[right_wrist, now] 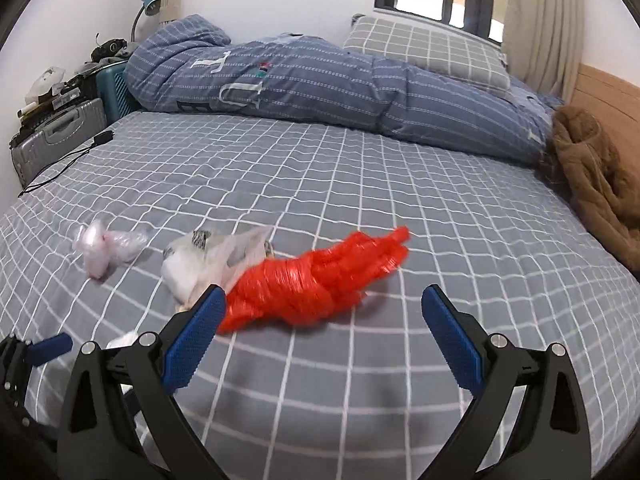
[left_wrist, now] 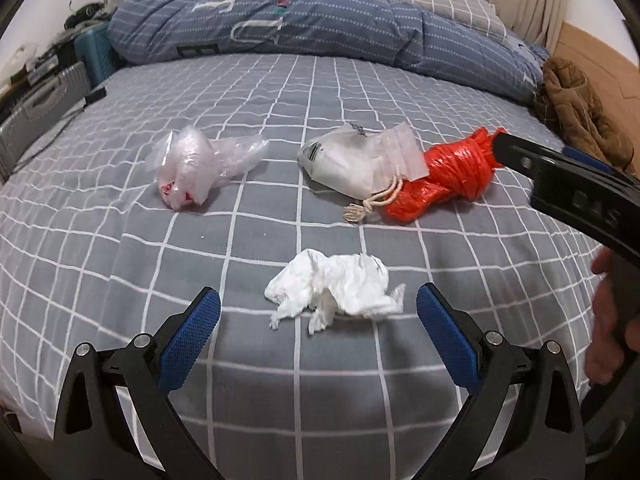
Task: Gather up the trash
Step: 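Grasp the white crumpled tissue with the left tool while the right tool grasps the red bag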
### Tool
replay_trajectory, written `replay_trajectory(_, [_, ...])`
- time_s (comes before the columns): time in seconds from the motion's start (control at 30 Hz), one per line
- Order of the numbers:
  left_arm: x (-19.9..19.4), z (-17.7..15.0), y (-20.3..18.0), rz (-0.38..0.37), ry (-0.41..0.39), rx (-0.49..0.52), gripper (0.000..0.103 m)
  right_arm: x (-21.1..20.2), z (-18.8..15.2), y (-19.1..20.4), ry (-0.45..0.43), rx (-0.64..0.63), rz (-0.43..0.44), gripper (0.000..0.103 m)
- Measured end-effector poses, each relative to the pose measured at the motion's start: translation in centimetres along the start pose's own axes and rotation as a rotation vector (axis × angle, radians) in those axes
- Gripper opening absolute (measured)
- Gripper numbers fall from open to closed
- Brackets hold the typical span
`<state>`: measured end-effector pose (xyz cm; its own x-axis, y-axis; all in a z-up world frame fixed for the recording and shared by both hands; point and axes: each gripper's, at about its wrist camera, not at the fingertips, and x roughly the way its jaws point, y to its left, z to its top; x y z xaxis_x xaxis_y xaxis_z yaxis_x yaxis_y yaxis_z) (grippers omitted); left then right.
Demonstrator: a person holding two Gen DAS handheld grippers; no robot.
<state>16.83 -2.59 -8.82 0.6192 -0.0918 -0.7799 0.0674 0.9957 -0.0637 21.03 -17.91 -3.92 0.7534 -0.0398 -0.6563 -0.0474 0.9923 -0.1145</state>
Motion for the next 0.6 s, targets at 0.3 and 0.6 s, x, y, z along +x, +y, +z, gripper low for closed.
replay_trajectory(0.3, [1.6, 0.2, -0.3, -0.016, 0.043, 0.011, 0.087, 5.9, 0.3, -0.1, 0.083, 0.006, 0.009, 0.085])
replay_trajectory(0.6, [3.6, -0.3, -0.8, 0.006, 0.107, 0.046, 0.051, 7.7, -0.7, -0.7, 0.144, 0.054, 0.109, 0.058])
